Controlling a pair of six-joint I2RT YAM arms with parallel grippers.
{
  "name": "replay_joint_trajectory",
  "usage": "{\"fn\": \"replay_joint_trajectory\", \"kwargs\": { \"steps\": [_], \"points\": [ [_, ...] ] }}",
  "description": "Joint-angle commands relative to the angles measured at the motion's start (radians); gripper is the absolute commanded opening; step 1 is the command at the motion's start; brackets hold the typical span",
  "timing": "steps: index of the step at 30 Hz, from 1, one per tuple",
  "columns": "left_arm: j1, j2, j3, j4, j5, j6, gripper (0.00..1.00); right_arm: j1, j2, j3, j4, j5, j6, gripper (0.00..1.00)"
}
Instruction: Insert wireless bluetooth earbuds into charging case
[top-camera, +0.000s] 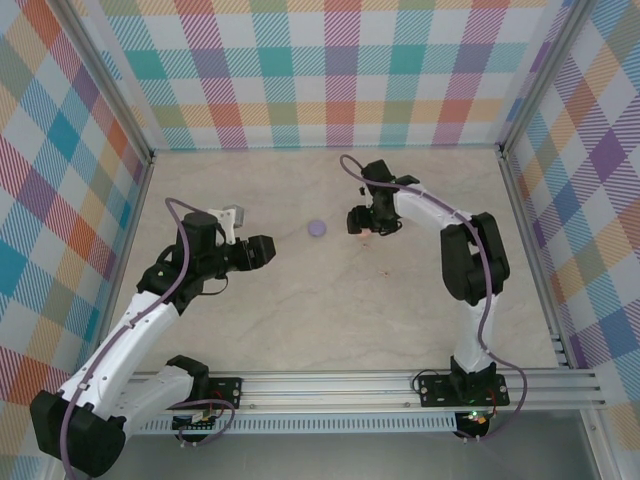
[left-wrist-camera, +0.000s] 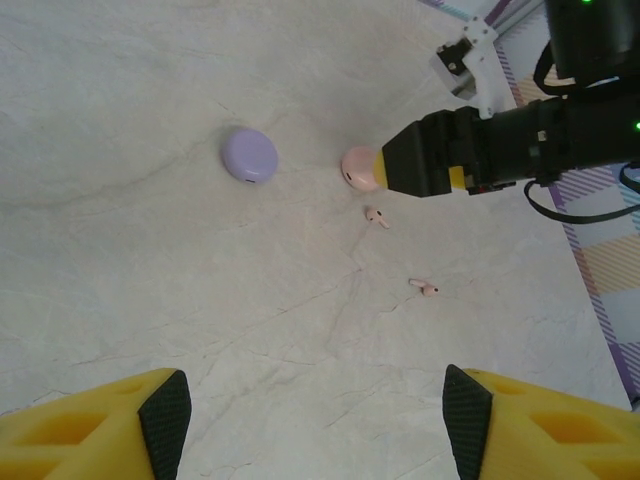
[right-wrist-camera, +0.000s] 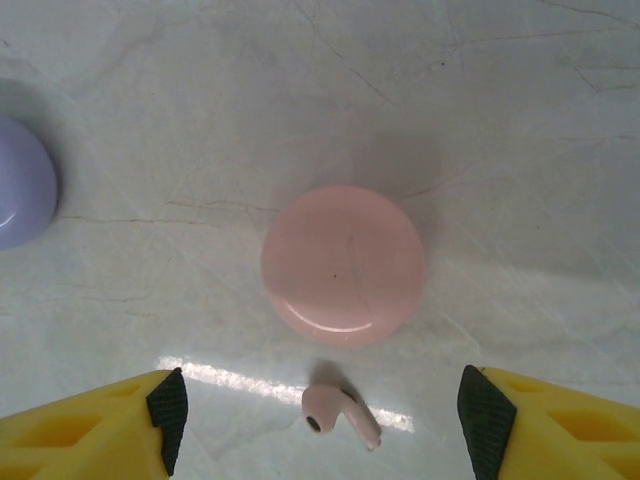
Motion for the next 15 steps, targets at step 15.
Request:
{"fn": "replay_joint_trajectory", "kwargs": {
  "steps": [15],
  "points": [
    [0.0,-0.008,-0.018,-0.024,0.024,0.012,0.7,0.004,0.236,0.302,-0.225,0.074,-0.111,0.75]
  ]
}}
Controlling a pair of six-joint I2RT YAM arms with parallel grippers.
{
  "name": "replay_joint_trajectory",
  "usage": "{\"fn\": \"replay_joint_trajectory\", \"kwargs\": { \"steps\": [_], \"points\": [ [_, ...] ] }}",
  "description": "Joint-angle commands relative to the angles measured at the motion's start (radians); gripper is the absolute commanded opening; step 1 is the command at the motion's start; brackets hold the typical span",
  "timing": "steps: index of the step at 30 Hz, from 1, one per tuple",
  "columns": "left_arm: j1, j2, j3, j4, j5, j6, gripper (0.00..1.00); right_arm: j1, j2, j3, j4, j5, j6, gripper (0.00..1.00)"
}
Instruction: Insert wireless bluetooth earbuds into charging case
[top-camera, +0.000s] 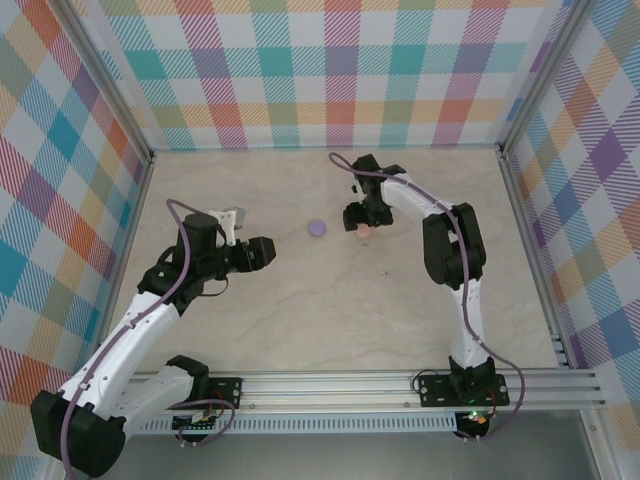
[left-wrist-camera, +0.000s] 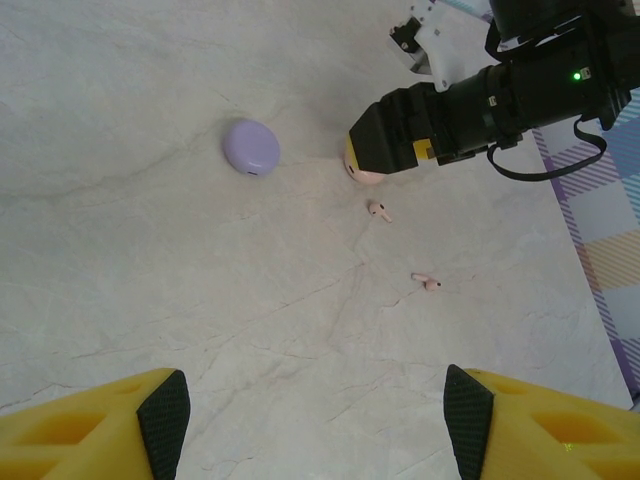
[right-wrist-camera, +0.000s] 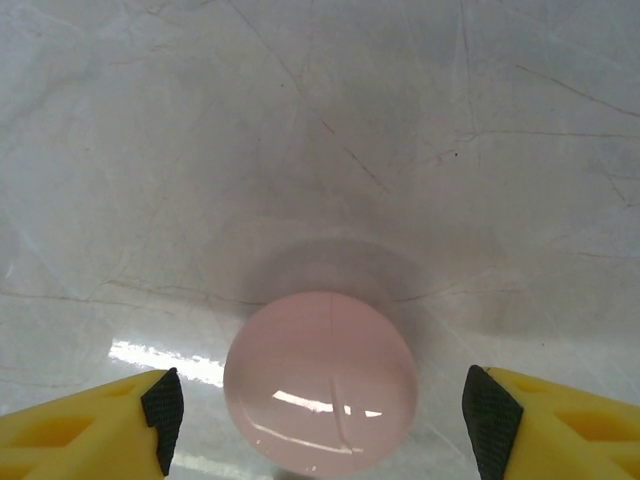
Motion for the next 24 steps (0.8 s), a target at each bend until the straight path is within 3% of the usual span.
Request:
{"fn": "replay_joint_trajectory", "kwargs": {
  "steps": [1,10,17,24],
  "points": [
    [0.0,-0.007,-0.007,-0.025,0.022,0.012,0.7,0.005,0.035,0.051,-0.077,0.031,-0.027,0.75],
    [0.0,-0.014,-0.006,-0.039,0.016,0.018,0.69,0.021,0.095,0.118,-0.12,0.036,-0.041,0.67],
    [0.0,-0.019,0.001,-0.049,0.009,0.024,0.69,0.035,0.113,0.128,-0.13,0.03,-0.046,0.56],
    [0.0,-0.023,0.001,-0.057,0.003,0.023,0.69,0.082,0.094,0.127,-0.112,0.019,-0.117,0.52]
  ]
}}
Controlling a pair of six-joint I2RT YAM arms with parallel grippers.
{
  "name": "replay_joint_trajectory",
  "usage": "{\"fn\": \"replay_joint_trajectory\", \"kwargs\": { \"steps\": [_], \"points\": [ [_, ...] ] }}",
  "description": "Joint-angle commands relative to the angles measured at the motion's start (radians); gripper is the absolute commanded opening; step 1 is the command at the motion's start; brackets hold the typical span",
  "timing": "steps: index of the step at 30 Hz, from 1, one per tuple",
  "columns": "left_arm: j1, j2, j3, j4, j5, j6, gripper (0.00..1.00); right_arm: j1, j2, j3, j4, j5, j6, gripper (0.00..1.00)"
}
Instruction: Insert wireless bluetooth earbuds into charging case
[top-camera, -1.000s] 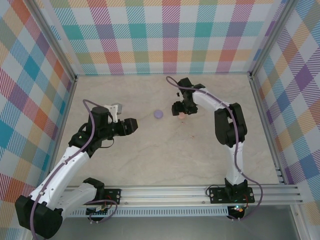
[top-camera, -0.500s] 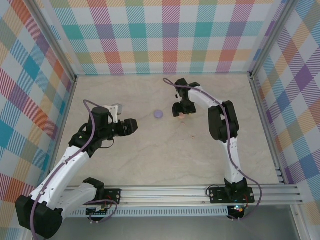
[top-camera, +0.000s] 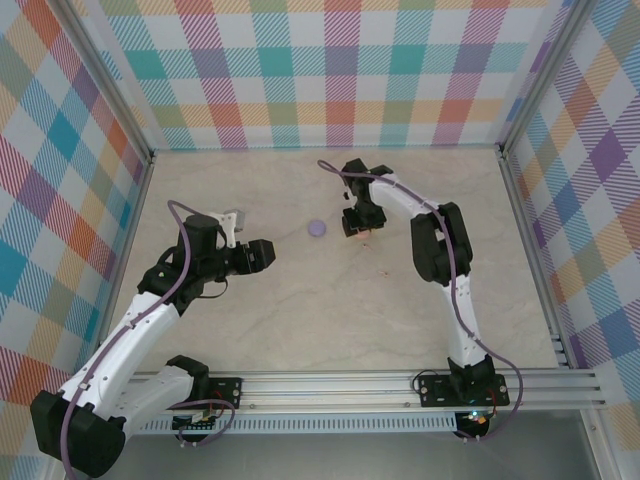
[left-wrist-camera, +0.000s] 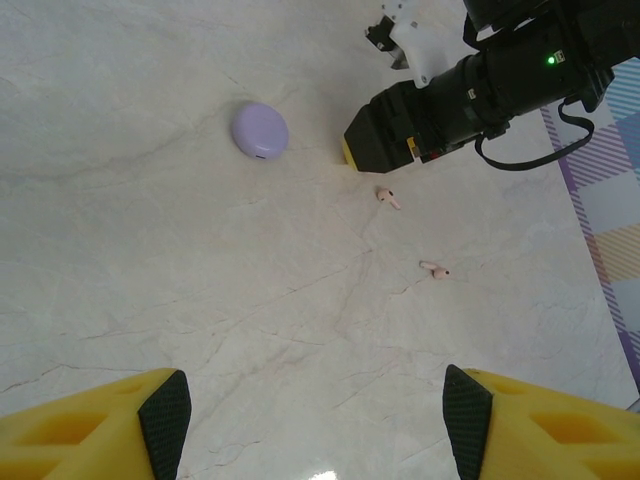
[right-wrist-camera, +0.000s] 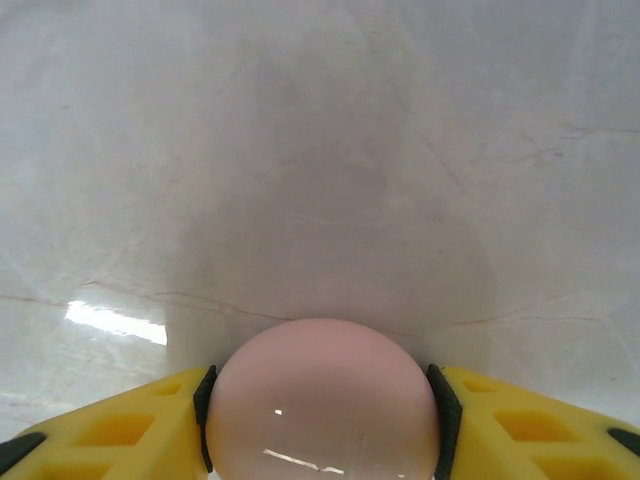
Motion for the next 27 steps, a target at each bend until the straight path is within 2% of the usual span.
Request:
{"fn": "replay_joint_trajectory", "kwargs": {
  "steps": [1,10,20,27],
  "points": [
    [0.0,-0.023,0.003,-0.026,0.002,0.018,0.69,0.044,0.0,0.025,-0.013,-0.031,-0.071,0.52],
    [0.001,-0.044,-0.006,-0.034,-0.027,0.015,0.69,0.164,-0.045,-0.022,0.018,-0.105,-0.248,0.5],
    [0.0,-0.056,-0.024,-0.035,-0.035,0.012,0.69,0.265,-0.171,-0.227,0.089,-0.167,-0.347,0.49],
    [0.0,-0.055,-0.047,-0.01,-0.018,0.001,0.69,0.261,-0.23,-0.31,0.15,-0.176,-0.284,0.62]
  ]
}}
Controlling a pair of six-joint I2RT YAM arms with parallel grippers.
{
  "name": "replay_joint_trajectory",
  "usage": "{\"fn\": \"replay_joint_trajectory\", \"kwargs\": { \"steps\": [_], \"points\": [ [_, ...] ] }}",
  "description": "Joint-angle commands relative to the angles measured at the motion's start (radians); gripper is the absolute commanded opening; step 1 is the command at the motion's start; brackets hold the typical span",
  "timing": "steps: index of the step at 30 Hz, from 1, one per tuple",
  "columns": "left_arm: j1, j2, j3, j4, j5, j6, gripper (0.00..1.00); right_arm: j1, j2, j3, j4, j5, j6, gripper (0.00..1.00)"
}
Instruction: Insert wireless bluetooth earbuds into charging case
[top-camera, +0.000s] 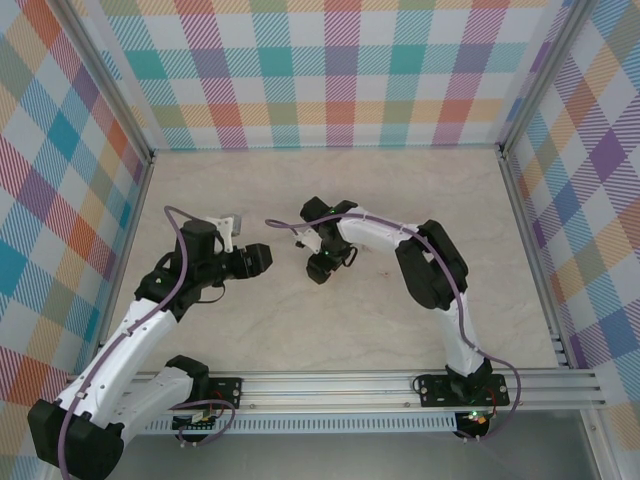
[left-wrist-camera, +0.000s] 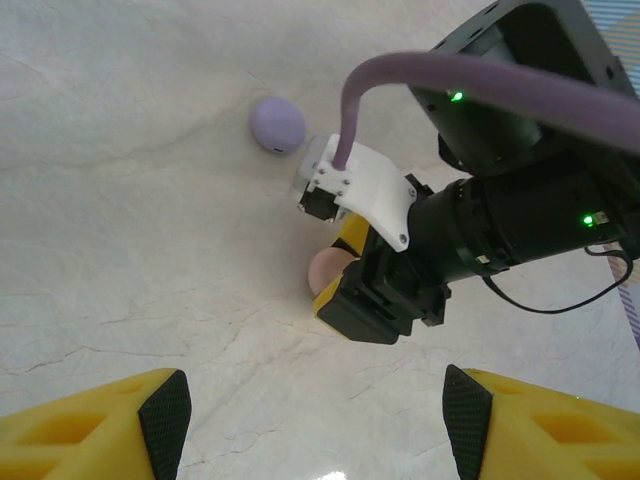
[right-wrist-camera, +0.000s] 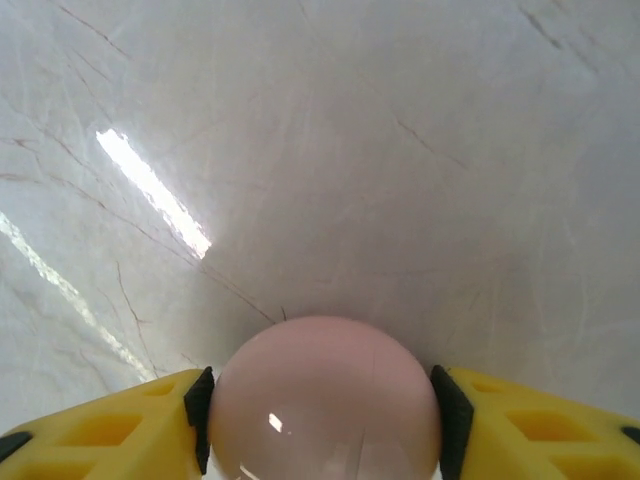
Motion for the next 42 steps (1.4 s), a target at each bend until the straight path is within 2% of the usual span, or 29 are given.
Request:
{"fn": "replay_joint_trajectory", "kwargs": {
  "steps": [1,7,10,13,16,20,26,30,34,42],
  "points": [
    [0.001,-0.013,-0.016,0.01,0.012,0.003,0.69,-0.014,-0.064,-0.02,0.054,-0.035,0.032,0.62],
    [0.0,-0.005,-0.049,0.021,0.02,-0.002,0.69,-0.05,-0.152,-0.074,0.121,-0.086,0.092,0.68],
    [0.0,0.007,-0.072,0.057,0.036,-0.021,0.71,-0.08,-0.202,-0.117,0.141,-0.114,0.196,0.68],
    [0.002,0.074,-0.084,0.114,0.098,-0.039,0.72,-0.12,-0.283,-0.216,0.211,-0.158,0.308,0.66],
    [0.002,0.185,-0.077,0.185,0.193,-0.041,0.69,-0.148,-0.343,-0.304,0.248,-0.174,0.429,0.6],
    [0.002,0.35,-0.036,0.284,0.229,-0.012,0.67,-0.159,-0.395,-0.411,0.291,-0.201,0.571,0.49],
    [0.003,0.628,0.076,0.35,0.336,0.056,0.59,-0.159,-0.433,-0.59,0.479,-0.269,0.788,0.36],
    [0.003,0.747,0.116,0.403,0.365,0.064,0.58,-0.159,-0.419,-0.618,0.558,-0.318,0.837,0.32],
    [0.002,0.845,0.162,0.412,0.403,0.071,0.56,-0.158,-0.403,-0.604,0.556,-0.302,0.853,0.31],
    [-0.03,0.936,0.187,0.448,0.427,0.064,0.55,-0.159,-0.342,-0.581,0.601,-0.342,0.885,0.28]
  ]
}}
